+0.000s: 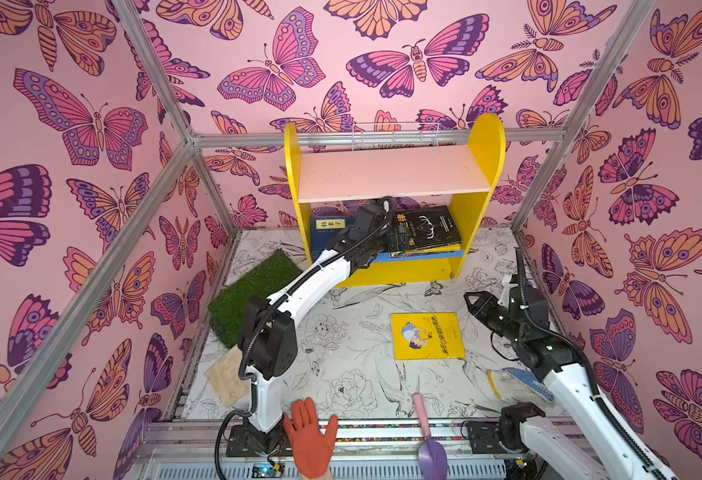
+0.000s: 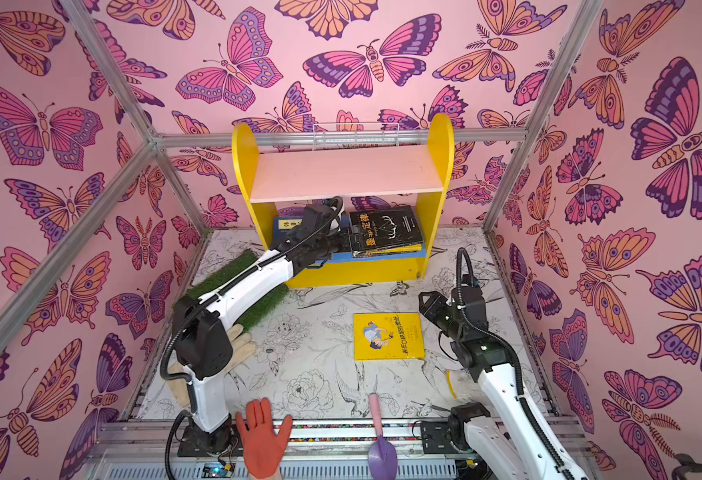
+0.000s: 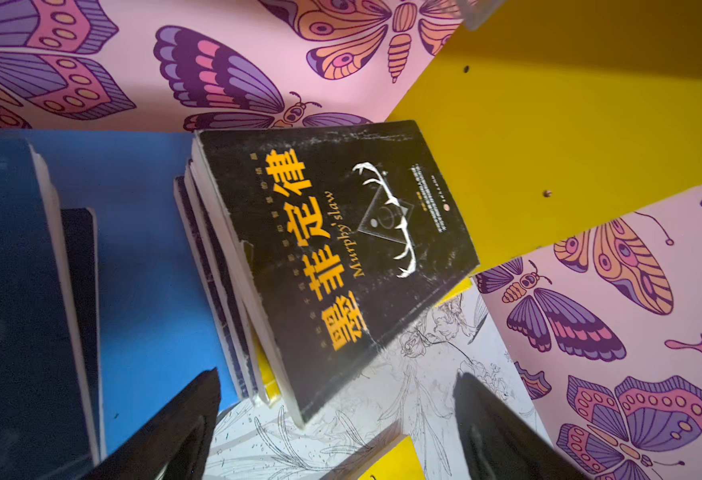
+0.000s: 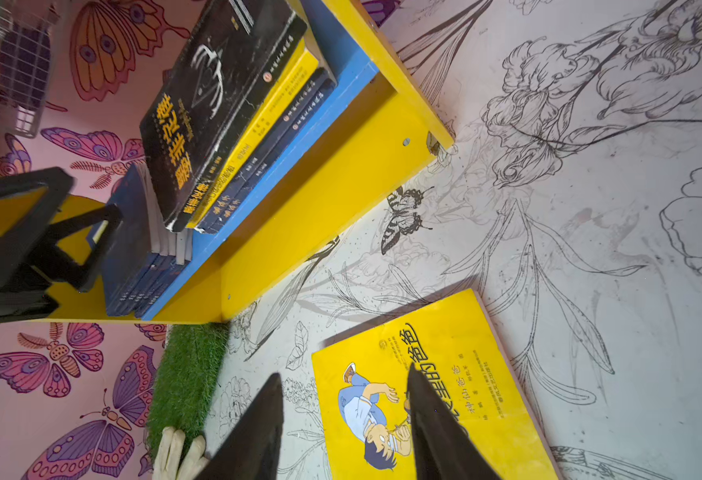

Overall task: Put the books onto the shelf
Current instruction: 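Release the black book with the left gripper while the right pushes it in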

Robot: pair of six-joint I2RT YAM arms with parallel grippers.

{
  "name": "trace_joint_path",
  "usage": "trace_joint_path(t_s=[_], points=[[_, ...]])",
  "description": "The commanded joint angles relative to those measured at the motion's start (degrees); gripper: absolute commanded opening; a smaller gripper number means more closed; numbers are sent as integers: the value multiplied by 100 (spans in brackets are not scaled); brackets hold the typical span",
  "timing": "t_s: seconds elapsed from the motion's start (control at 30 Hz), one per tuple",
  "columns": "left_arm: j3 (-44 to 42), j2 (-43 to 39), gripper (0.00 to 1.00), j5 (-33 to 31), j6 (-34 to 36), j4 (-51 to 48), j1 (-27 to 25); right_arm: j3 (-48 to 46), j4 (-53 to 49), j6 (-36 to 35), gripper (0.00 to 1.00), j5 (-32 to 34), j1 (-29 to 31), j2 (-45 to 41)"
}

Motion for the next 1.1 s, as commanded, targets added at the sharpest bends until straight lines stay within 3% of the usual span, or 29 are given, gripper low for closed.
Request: trace_joint_path(t_s=[0.0,0.17,0.33,0.5,0.67,1.07], points=[[-508,-622,89,-356,313,-119,-175,256,169,-151,45,-260,20,361],[-2266,-1851,90,-965,-127,-53,-264,733,391,-341,40,-116,432,1115],[-4576,-3122,90,-1953,-1197,-147,-108,1476,650,-589,37,156,1088,2127],[-6072,-3826,90,-2143,-2257,-172,88,2315,785,-593,32,261,1401,3139],[-6274,-3975,89,-1993,-2284,-127,566,3051,724,-500,28,311,1498,3952],[-6398,-4037,89,-1879,-2293,-133,595,4009,577,-558,28,282,1494,5023]])
